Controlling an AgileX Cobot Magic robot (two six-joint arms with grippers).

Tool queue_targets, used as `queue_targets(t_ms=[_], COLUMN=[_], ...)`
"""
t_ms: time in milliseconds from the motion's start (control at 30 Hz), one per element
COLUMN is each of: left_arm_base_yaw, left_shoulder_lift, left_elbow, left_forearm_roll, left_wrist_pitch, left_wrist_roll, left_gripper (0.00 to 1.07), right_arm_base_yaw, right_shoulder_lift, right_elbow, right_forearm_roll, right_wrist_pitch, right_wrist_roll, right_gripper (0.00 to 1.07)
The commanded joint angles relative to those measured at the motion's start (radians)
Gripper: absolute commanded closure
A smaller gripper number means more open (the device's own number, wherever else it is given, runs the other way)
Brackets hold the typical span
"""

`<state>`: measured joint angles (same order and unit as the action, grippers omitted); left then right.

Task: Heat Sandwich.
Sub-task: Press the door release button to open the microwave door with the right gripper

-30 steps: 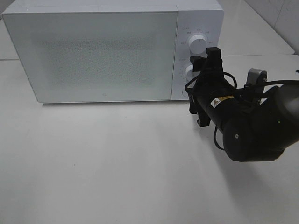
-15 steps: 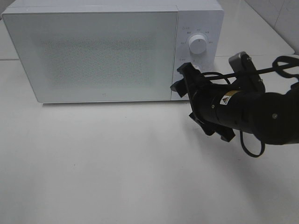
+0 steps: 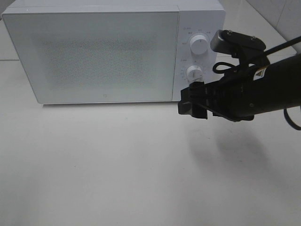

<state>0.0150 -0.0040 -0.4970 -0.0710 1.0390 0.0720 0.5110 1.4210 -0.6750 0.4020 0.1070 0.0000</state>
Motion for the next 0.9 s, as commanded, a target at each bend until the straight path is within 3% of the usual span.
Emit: queue_targets(t_ms=[33, 400, 900], left_arm_base_yaw=[-0.005, -0.005, -0.005], left_shoulder_lift=[-0.027, -0.027, -0.027], left_elbow=[0.002, 0.002, 0.002], left_forearm_roll=[-0.004, -0.004, -0.004], left_wrist_pitch=[-0.010, -0.010, -0.010], left_wrist_roll=[-0.005, -0.005, -0.005], left_gripper=[0.06, 0.06, 0.06], right_arm_base_yaw=[-0.042, -0.048, -0.048], right_shoulder_lift=[-0.055, -0.279, -0.606], right_elbow=[-0.039, -0.099, -0.099], right_forearm_roll=[-0.031, -0.260, -0.314], right_wrist_pitch=[0.189, 0.592, 0.908], right_wrist_roll=[-0.114, -0.137, -0.131], right_gripper=[0.32, 0.32, 0.32])
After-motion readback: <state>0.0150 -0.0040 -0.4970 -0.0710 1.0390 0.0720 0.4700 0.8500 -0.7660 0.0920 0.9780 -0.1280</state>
